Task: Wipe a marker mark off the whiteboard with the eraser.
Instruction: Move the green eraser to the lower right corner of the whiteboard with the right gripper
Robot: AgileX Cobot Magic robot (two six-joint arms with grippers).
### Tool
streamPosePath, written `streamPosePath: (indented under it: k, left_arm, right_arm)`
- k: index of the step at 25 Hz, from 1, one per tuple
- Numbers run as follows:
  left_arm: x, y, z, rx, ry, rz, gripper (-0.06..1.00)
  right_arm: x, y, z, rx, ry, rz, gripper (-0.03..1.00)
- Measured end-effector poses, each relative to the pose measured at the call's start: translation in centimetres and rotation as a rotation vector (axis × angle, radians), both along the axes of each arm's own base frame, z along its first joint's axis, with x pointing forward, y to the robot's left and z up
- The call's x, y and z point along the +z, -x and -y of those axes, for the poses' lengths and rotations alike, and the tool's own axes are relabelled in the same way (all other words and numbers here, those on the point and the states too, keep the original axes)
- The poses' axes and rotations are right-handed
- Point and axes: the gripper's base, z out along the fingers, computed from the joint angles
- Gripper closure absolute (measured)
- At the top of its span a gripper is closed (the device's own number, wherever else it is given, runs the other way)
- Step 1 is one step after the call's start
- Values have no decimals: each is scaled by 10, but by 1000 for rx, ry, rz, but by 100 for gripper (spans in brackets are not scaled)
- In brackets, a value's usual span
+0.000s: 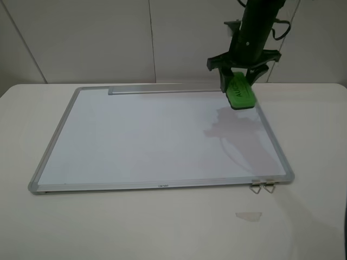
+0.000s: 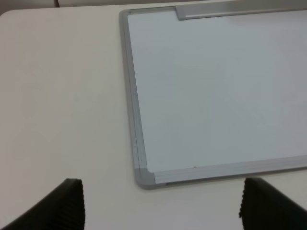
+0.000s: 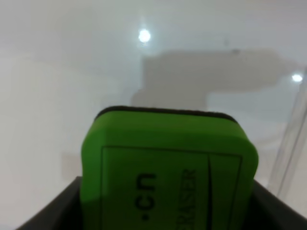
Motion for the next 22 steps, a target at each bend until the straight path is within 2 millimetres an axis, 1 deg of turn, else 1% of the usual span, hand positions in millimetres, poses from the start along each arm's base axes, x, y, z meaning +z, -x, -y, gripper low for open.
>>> streamPosePath:
  k: [1, 3, 5, 9, 15, 18, 22]
  left_arm:
    - [0, 0, 0, 0, 0, 0, 26]
    - [0, 0, 0, 0, 0, 0, 26]
    - [0, 0, 0, 0, 0, 0, 26]
    - [0, 0, 0, 3, -4, 0, 26]
    - [0, 0, 0, 0, 0, 0, 26]
    - [0, 0, 0, 0, 0, 0, 26]
    - [0, 0, 0, 0, 0, 0, 26]
  right_arm:
    - [2, 5, 6, -13, 7, -6, 37]
    - [0, 17, 17, -44, 33, -36, 37]
    - [0, 30, 25, -79, 50, -49, 37]
    - [-14, 51, 34, -117, 48, -37, 37]
    - [-61, 78, 37, -120, 21, -82, 37]
    - [-75, 85, 39, -114, 10, -66, 37]
    - [-85, 91, 40, -110, 1, -51, 37]
